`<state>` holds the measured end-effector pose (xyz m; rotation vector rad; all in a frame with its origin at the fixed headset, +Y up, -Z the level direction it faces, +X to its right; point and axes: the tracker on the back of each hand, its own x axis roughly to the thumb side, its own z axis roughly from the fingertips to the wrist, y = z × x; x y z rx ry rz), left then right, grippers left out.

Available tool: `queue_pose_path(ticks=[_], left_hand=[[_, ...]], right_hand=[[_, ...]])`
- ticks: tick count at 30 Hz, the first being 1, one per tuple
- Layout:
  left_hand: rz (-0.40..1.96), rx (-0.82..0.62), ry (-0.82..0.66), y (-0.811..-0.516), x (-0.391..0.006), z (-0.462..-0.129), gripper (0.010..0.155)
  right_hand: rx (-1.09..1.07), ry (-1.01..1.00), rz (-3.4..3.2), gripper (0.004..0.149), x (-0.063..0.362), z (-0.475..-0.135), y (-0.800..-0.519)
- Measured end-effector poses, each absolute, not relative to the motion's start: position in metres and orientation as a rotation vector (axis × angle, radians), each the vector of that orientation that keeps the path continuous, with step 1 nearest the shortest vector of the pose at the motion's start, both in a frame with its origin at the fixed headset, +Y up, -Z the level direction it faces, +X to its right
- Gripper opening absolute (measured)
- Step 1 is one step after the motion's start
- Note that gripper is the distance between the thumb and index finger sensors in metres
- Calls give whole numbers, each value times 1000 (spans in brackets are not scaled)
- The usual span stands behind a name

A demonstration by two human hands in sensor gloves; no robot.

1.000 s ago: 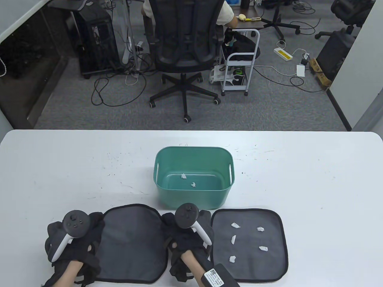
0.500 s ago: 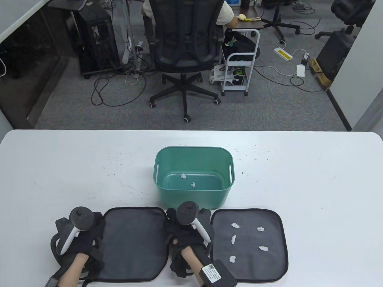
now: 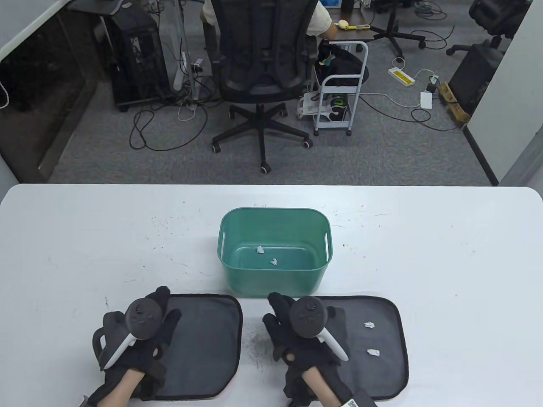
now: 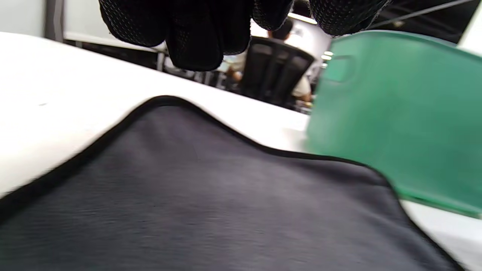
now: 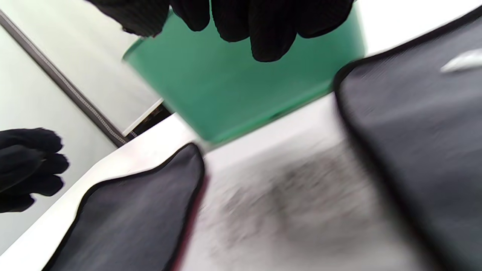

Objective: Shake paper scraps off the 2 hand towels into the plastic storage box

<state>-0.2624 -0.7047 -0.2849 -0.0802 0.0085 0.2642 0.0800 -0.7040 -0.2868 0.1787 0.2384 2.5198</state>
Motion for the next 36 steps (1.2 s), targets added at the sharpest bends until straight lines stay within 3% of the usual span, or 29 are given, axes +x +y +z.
queue_pose_path(ticks=[10,20,28,36], left_hand=[[288,-148,-237,-697,-148,-285,72],[262,-274,-265,-734,-67,-300,75],[245,-376,-219,-772,-32,-311,77],[299,-483,-128,-786,-27,-317,78]], right_hand=[[-120,98,2591,61,208,-280,-704],[-348,162,2566,66,293,-293,-748],[-352,301,2433,69,320,-294,-779],[-359,429,2388,69,324,-299,-796]])
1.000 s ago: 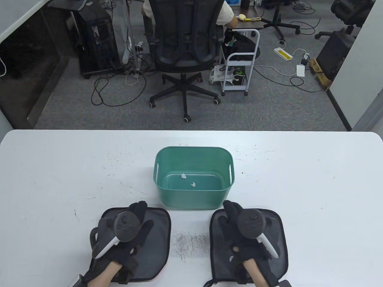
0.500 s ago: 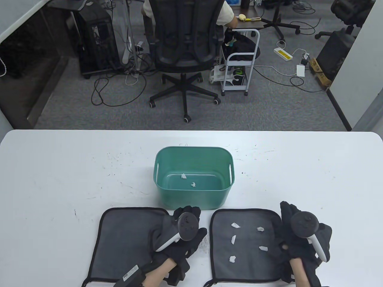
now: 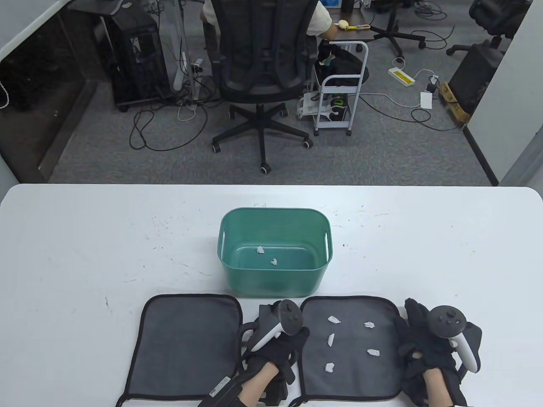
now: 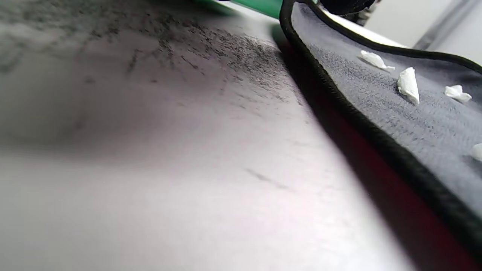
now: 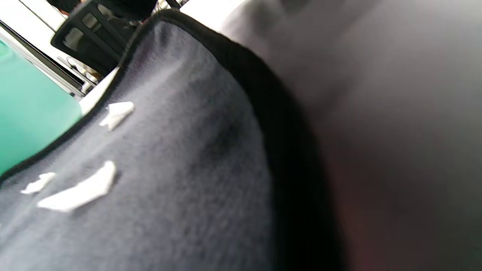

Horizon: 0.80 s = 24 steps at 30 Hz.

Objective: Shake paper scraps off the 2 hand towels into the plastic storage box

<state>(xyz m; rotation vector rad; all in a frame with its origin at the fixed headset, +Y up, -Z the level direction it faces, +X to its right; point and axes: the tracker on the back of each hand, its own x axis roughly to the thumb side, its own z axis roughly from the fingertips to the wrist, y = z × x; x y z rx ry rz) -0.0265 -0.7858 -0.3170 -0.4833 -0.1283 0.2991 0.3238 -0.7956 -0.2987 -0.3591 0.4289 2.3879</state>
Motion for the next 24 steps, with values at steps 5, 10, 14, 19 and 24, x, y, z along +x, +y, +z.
queue_pose_path(ticks=[5,10,14,19,24], left_hand=[[263,-510,-75,-791,-19,-319,79],[259,-509,-50,-794,-14,-320,79],[284,-505,-61,-794,-15,-320,74],[312,-481,-63,-794,-15,-321,66],[320,-450,-55,-795,-14,-322,59]], right_hand=[[-358,478,2338,68,323,-300,-800],[-349,528,2302,68,321,-301,-803],[-347,536,2281,67,320,-302,-802],[-356,499,2272,58,320,-303,-801],[-374,444,2305,47,316,-302,-798]])
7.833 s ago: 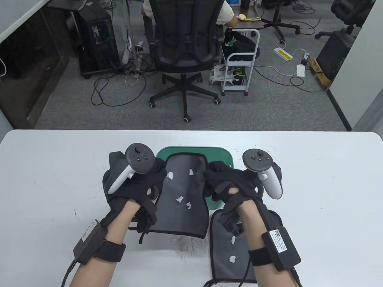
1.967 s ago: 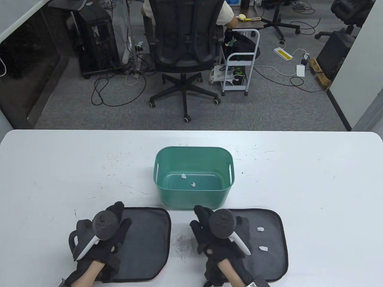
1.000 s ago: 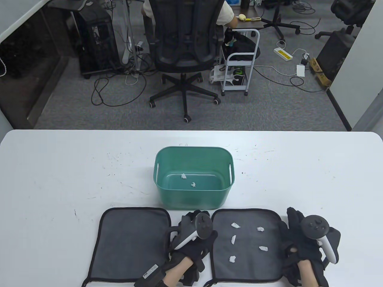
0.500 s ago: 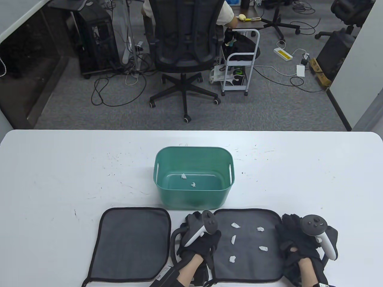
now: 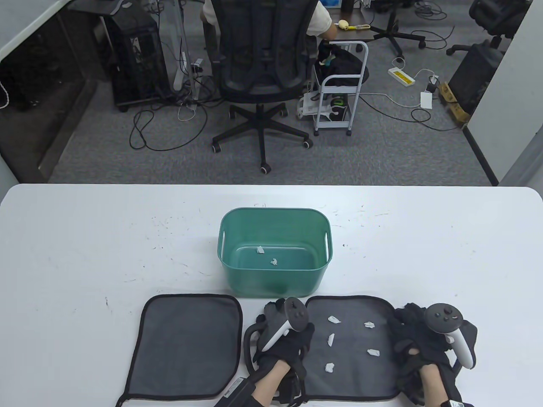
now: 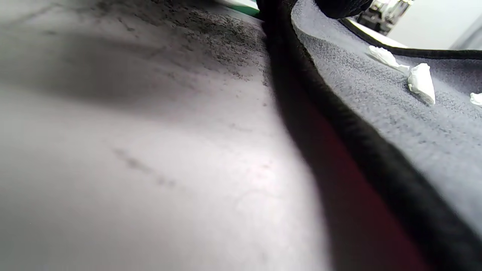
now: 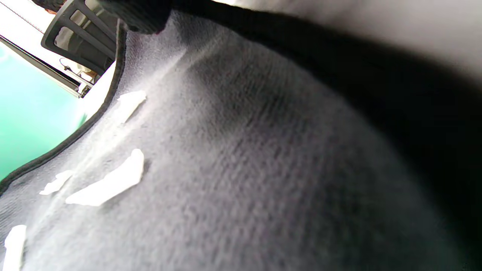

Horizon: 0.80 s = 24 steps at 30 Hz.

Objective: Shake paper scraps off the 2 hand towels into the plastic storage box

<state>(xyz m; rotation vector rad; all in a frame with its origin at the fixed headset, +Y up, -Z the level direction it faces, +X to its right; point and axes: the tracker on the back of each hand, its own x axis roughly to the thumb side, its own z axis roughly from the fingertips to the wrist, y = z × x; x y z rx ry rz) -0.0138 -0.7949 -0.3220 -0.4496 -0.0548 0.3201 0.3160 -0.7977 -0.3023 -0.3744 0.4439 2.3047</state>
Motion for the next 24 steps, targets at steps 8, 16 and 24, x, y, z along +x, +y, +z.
queue_pose_path(ticks=[8,16,24], left_hand=[[304,-391,-38,-794,-12,-323,46],[307,-370,-41,-793,-12,-323,42],[422,-357,-75,-782,-17,-320,41]], right_hand=[[-367,401,2344,41,311,-301,-793],[-376,371,2331,41,312,-301,-793],[-395,283,2332,40,318,-296,-784]])
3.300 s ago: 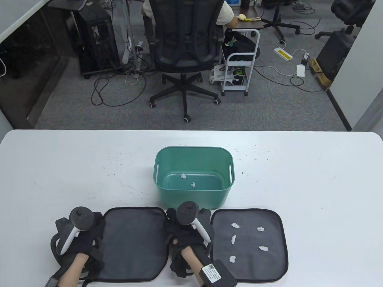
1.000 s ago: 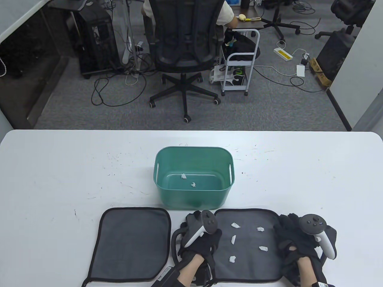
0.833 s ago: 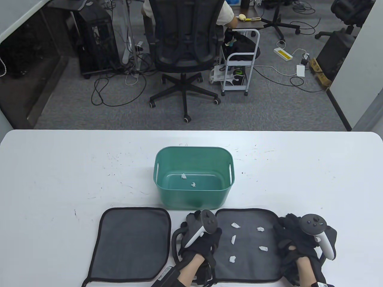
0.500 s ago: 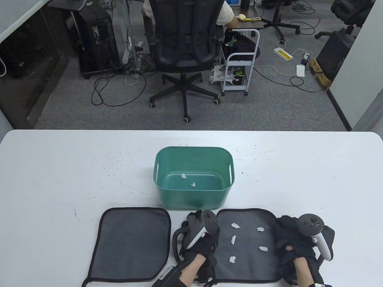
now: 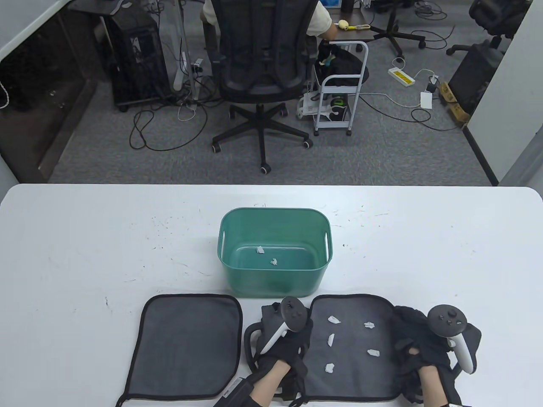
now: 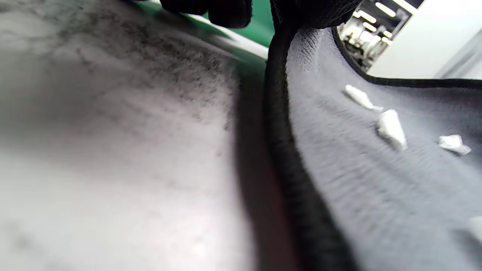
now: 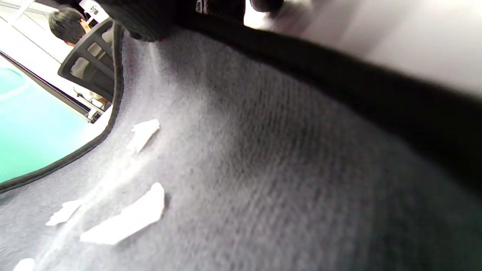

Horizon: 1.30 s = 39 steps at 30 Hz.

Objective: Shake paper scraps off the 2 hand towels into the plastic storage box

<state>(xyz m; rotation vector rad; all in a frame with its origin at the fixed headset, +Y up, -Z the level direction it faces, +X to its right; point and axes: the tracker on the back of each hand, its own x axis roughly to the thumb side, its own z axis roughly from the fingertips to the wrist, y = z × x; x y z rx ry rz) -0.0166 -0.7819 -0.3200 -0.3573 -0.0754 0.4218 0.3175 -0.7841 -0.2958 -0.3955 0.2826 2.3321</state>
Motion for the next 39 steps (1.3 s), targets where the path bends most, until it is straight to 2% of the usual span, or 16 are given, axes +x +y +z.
queue_pose_path(ticks=[20,31,39], left_hand=[[550,-335,-203,-754,-19,-312,41],[581,-313,-271,-715,-29,-305,41],[611,-321,-289,-678,-54,-305,41]], right_hand=[[-258,240,2426,40,292,-284,-731],[-143,348,2411,40,259,-286,-690],[-81,408,2289,40,242,-292,-668]])
